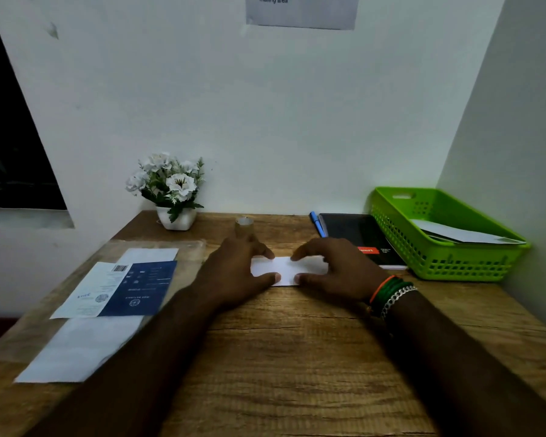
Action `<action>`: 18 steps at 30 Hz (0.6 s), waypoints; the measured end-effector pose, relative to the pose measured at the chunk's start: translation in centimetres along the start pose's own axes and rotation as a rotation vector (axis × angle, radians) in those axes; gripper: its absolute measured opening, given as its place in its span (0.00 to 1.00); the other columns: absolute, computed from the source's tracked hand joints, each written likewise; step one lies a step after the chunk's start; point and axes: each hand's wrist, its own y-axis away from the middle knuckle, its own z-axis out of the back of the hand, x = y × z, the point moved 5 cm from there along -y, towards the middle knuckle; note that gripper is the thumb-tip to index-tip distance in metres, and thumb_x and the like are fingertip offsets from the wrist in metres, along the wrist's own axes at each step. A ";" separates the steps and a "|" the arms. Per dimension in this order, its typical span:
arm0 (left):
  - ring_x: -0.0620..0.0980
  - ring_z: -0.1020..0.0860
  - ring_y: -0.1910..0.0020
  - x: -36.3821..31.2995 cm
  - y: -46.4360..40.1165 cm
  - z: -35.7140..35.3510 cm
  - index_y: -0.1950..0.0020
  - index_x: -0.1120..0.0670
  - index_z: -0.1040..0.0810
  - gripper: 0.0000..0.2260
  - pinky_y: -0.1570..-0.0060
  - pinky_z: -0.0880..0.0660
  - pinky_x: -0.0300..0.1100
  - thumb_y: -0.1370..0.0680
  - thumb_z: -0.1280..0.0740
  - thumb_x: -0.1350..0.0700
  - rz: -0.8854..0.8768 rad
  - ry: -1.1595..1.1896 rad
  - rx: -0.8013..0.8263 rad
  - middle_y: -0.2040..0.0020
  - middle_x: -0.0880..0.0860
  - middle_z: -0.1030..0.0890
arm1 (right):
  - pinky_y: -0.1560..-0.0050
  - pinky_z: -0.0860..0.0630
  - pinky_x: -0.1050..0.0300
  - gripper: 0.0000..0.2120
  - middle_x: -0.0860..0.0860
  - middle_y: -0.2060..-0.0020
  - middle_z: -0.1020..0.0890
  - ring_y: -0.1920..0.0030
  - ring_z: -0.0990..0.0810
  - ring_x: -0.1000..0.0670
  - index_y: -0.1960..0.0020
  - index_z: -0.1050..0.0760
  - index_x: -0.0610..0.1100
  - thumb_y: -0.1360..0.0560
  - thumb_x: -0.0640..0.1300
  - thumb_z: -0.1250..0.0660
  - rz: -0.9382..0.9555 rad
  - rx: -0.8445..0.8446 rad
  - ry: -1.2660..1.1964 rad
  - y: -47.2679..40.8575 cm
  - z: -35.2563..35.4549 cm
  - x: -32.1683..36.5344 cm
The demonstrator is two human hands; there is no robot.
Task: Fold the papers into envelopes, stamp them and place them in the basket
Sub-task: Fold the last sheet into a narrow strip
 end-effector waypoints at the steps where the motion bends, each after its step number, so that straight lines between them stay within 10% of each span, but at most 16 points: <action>1: 0.43 0.31 0.35 -0.1 -0.1 -0.3 0.35 0.42 0.21 0.22 0.37 0.27 0.47 0.27 0.27 0.37 -0.020 -0.020 0.015 0.35 0.41 0.27 | 0.35 0.26 0.56 0.22 0.58 0.37 0.20 0.37 0.23 0.58 0.36 0.22 0.55 0.28 0.61 0.29 0.002 0.019 -0.005 0.0 -0.6 0.5; 18: 0.50 0.24 0.42 1.0 -0.2 0.6 0.40 0.51 0.20 0.19 0.41 0.23 0.51 0.23 0.30 0.39 0.232 -0.241 0.040 0.40 0.52 0.24 | 0.28 0.35 0.58 0.21 0.55 0.30 0.24 0.29 0.27 0.53 0.30 0.25 0.50 0.21 0.54 0.34 -0.125 0.100 0.097 -0.4 -1.4 -0.4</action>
